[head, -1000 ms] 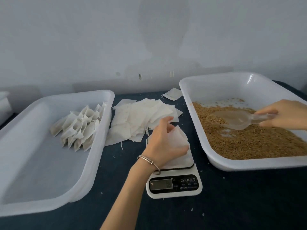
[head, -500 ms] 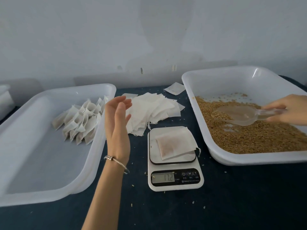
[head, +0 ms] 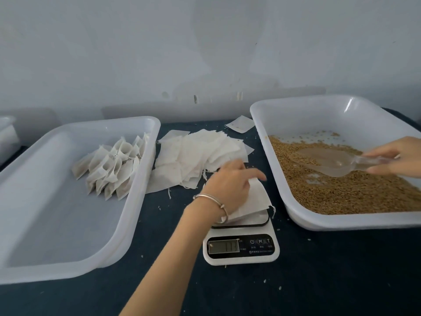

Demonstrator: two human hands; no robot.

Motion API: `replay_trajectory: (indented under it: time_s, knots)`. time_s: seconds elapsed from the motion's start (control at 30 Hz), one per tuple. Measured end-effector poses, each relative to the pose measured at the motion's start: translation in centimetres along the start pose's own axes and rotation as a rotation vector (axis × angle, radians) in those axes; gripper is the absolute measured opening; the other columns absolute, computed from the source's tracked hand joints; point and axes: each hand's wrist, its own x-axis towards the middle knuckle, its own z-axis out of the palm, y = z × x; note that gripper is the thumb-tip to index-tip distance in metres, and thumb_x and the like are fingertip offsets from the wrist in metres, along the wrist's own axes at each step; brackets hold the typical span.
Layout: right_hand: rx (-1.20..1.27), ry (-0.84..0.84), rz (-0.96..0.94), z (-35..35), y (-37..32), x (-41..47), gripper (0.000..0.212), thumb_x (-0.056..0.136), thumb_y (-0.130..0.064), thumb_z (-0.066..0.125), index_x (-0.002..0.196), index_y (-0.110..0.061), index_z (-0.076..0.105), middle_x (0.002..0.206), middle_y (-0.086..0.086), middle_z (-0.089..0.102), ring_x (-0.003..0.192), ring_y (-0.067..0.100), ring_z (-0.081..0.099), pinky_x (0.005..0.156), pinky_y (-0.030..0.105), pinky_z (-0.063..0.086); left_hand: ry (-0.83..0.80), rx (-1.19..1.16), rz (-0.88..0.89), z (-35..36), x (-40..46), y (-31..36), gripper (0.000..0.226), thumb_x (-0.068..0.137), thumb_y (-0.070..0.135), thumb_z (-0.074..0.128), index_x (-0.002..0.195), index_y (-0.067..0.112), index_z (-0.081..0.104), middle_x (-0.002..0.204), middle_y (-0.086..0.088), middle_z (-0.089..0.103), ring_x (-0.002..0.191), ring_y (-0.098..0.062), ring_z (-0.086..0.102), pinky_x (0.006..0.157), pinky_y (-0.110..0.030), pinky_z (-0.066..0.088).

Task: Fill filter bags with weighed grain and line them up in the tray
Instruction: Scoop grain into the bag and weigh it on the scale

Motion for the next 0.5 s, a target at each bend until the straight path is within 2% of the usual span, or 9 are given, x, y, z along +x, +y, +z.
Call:
replay_trajectory:
  time_s: [0.1,0.2,0.27,0.33,0.43,0.5]
  knots:
    - [0.027,-0.051,-0.002,-0.1,0.2,-0.5,0.041,0.080,-0.015,0.073,0.119,-0.024,0.064,0.120,0.009,0.064,0.110,0.030,0.055,0.104,0.050,0.034,-0.172,0.242,0.026,1.1,0.8,0.8,0.041,0.097,0.014,0.031,0.120,0.038,0.057,0.096,0.004,0.032,0.105,-0.018,0.040,0.088,-0.039,0.038]
    - [0.076,-0.083,0.009,-0.5,0.3,-1.1,0.042,0.079,-0.020,0.073,0.119,-0.027,0.064,0.118,0.007,0.065,0.107,0.027,0.055,0.104,0.050,0.035,-0.166,0.338,0.025,1.3,0.9,1.2,0.032,0.099,0.022,0.030,0.115,0.032,0.055,0.099,0.003,0.035,0.106,-0.020,0.043,0.085,-0.040,0.036]
    - [0.123,-0.092,-0.002,-0.9,0.2,-1.7,0.045,0.077,-0.023,0.074,0.121,-0.028,0.063,0.120,0.005,0.064,0.109,0.026,0.055,0.106,0.050,0.034,-0.091,0.328,0.032,1.0,0.6,1.2,0.024,0.098,0.025,0.030,0.108,0.024,0.052,0.096,0.002,0.042,0.093,-0.020,0.046,0.077,-0.036,0.035]
    - [0.154,-0.095,-0.040,-1.4,-0.4,-2.7,0.053,0.070,-0.034,0.074,0.121,-0.031,0.062,0.121,0.000,0.064,0.108,0.023,0.056,0.106,0.051,0.035,0.020,0.246,0.016,0.6,0.1,1.0,0.018,0.096,0.027,0.033,0.089,0.019,0.048,0.083,0.004,0.044,0.075,-0.019,0.044,0.066,-0.031,0.032]
    - [0.193,-0.076,-0.133,-2.8,-1.5,-3.8,0.062,0.052,-0.061,0.072,0.112,-0.046,0.064,0.112,-0.014,0.067,0.105,0.016,0.059,0.105,0.049,0.038,0.189,0.038,-0.059,-0.5,-1.0,0.8,0.031,0.092,0.026,0.042,0.064,0.015,0.037,0.058,0.003,0.040,0.056,-0.019,0.038,0.053,-0.031,0.031]
    - [0.182,-0.085,-0.228,-3.8,-2.6,-4.4,0.052,0.050,-0.071,0.068,0.101,-0.059,0.064,0.102,-0.028,0.068,0.099,0.003,0.061,0.101,0.044,0.044,0.305,-0.049,-0.114,-1.4,-1.8,0.6,0.038,0.090,0.023,0.049,0.056,0.017,0.034,0.049,0.002,0.034,0.049,-0.014,0.031,0.050,-0.026,0.030]
